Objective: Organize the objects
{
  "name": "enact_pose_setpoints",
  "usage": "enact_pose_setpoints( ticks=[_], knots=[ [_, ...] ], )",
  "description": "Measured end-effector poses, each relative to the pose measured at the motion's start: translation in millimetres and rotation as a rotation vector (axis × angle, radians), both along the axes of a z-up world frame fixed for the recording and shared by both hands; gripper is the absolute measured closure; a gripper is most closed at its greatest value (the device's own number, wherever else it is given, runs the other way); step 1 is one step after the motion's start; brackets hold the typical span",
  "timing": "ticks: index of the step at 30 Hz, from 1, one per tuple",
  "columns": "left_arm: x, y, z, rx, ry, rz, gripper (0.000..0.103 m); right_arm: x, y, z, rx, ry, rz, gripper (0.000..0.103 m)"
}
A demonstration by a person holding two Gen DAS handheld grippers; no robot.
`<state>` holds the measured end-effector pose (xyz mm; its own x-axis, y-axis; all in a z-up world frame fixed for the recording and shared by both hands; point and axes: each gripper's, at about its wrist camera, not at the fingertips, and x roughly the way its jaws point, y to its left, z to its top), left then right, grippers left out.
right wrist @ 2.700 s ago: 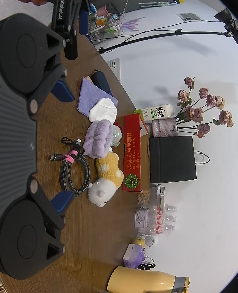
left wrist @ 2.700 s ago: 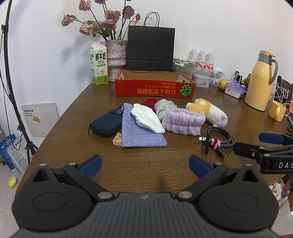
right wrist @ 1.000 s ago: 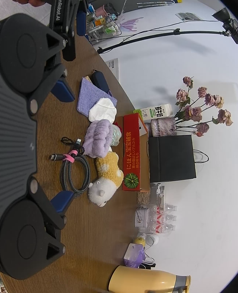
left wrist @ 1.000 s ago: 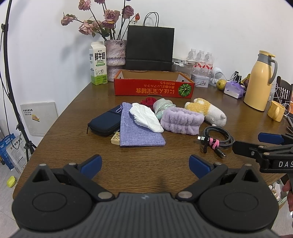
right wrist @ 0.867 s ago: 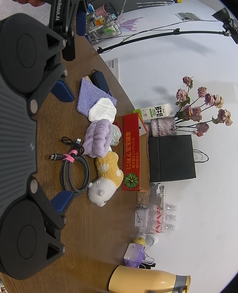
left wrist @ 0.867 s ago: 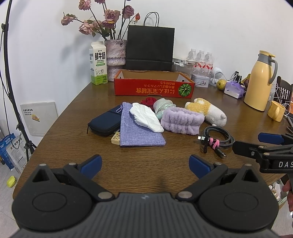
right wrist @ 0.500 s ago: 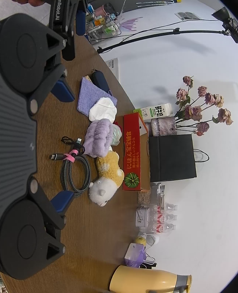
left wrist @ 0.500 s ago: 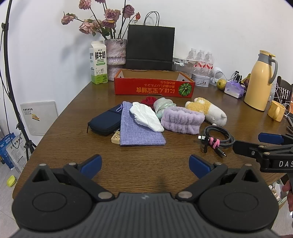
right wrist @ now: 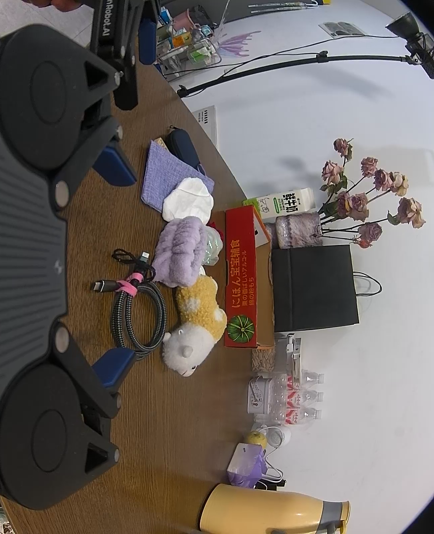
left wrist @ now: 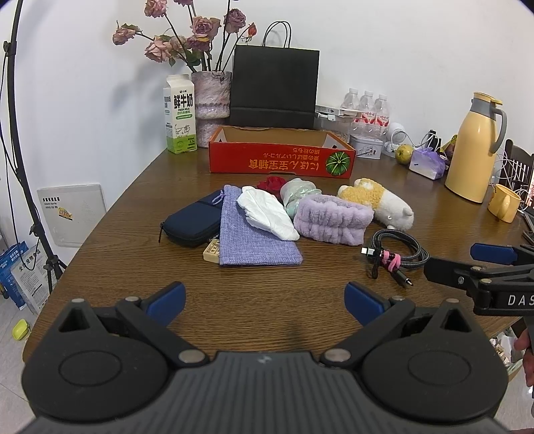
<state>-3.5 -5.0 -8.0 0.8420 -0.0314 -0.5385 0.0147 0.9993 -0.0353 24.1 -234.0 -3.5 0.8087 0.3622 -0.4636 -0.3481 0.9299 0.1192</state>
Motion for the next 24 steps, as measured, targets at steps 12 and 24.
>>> enact_pose_setpoints(
  ticks=[12, 24],
  knots=[
    [0.9, 2.1, -0.2, -0.001, 0.004, 0.002, 0.000, 0.7, 0.0, -0.6, -0.001, 0.002, 0.003, 0.000],
    [9.4, 7.2, -1.7, 0.008, 0.010, 0.016, 0.000, 9.6, 0.6, -4.0, -0.017, 0.011, 0.005, 0.000]
  ],
)
